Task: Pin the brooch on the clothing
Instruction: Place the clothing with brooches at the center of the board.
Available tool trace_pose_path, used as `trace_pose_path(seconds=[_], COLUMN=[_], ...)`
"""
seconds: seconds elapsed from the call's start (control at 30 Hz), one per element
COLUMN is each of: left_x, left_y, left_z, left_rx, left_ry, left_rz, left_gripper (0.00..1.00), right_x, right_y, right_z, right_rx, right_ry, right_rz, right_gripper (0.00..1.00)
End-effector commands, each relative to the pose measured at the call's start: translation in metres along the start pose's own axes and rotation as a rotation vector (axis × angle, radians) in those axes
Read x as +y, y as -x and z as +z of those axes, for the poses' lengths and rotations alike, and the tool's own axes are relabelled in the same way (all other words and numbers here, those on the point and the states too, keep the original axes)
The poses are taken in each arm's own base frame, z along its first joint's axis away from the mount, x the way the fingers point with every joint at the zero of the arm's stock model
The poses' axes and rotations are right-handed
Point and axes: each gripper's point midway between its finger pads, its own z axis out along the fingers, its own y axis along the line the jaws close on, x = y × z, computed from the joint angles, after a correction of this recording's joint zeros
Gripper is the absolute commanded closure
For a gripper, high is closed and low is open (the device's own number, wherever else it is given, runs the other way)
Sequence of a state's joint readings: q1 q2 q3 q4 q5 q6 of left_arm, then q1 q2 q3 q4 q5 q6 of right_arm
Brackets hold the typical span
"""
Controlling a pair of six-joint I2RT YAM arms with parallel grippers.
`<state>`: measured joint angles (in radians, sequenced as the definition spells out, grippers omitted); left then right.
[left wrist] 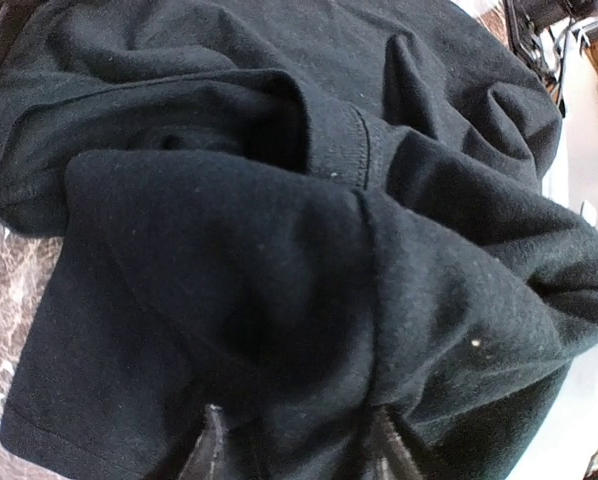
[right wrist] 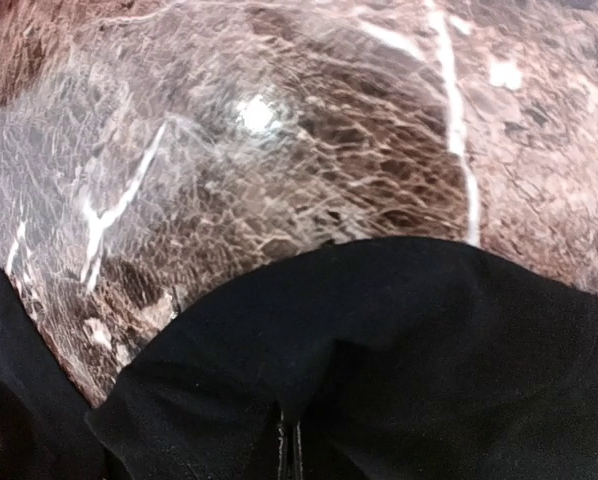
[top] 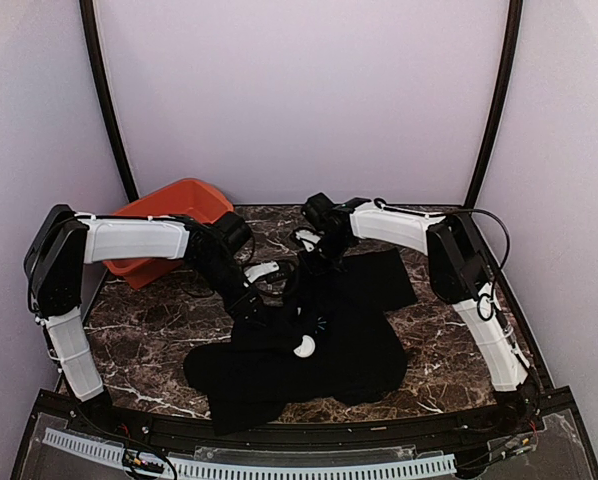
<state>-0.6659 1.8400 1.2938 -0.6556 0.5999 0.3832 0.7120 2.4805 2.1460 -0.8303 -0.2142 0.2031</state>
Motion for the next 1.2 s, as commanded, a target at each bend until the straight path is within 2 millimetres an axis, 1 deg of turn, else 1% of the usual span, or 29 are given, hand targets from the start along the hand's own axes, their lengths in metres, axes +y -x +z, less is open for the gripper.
trace_pose_path(seconds=[0.0, 0.03, 0.07, 0.13, 0.23, 0.27, 0.37, 0.5, 0.63, 0.73, 0.77, 0.9, 1.0, 1.03, 1.07, 1.1, 1.13, 1.17], left_x=[-0.005, -0.003, -0.001, 0.004, 0.015, 0.018, 0.031, 0.053, 0.078, 0.1, 0.11, 0.133, 0.146, 0.15, 0.155, 0.16, 0.167, 0.173], left_y=[0.003, 0.003, 0.004, 0.004, 0.007, 0.009, 0.014, 0.016, 0.017, 0.011, 0.007, 0.004, 0.015, 0.022, 0.024, 0.032, 0.032, 0.038], left_z=[-0.003, -0.003, -0.004, -0.006, -0.012, -0.016, -0.024, -0.036, -0.058, -0.074, -0.081, -0.102, -0.117, -0.124, -0.124, -0.132, -0.13, -0.137], left_rx=[0.007, 0.009, 0.009, 0.012, 0.005, -0.005, -0.031, -0.033, -0.042, -0.034, -0.03, -0.064, -0.113, -0.127, -0.123, -0.136, -0.122, -0.127], left_ry=[-0.016, -0.005, 0.004, 0.035, 0.094, 0.113, 0.195, 0.346, 0.506, 0.605, 0.638, 0.715, 0.778, 0.806, 0.819, 0.854, 0.868, 0.906], left_rz=[0.004, 0.005, 0.002, -0.004, -0.016, -0.02, -0.027, -0.047, -0.074, -0.132, -0.158, -0.24, -0.256, -0.252, -0.251, -0.245, -0.239, -0.235], left_gripper=[0.67, 0.78, 0.91, 0.98, 0.99, 0.99, 0.99, 0.99, 0.99, 0.99, 0.99, 0.99, 0.99, 0.99, 0.99, 0.99, 0.99, 0.99], right_x=[-0.035, -0.047, -0.058, -0.082, -0.115, -0.131, -0.154, -0.177, -0.193, -0.205, -0.207, -0.21, -0.21, -0.21, -0.21, -0.209, -0.209, -0.208], right_y=[-0.011, -0.011, -0.01, -0.005, 0.004, 0.008, 0.017, 0.023, 0.028, 0.03, 0.031, 0.032, 0.031, 0.031, 0.032, 0.032, 0.033, 0.033], right_z=[0.012, 0.008, 0.003, -0.009, -0.032, -0.041, -0.059, -0.072, -0.082, -0.089, -0.091, -0.094, -0.094, -0.095, -0.096, -0.097, -0.098, -0.099], right_rx=[0.024, 0.014, 0.001, -0.039, -0.099, -0.122, -0.177, -0.219, -0.257, -0.278, -0.285, -0.293, -0.294, -0.297, -0.301, -0.306, -0.311, -0.313], right_ry=[-0.071, -0.084, -0.1, -0.131, -0.188, -0.215, -0.254, -0.296, -0.337, -0.368, -0.373, -0.375, -0.379, -0.379, -0.377, -0.376, -0.374, -0.371], right_rz=[0.092, 0.123, 0.154, 0.208, 0.273, 0.298, 0.349, 0.4, 0.431, 0.458, 0.464, 0.472, 0.472, 0.472, 0.471, 0.471, 0.471, 0.47], right_gripper=[1.0, 1.0, 1.0, 1.0, 1.0, 1.0, 1.0, 1.0, 1.0, 1.0, 1.0, 1.0, 1.0, 1.0, 1.0, 1.0, 1.0, 1.0])
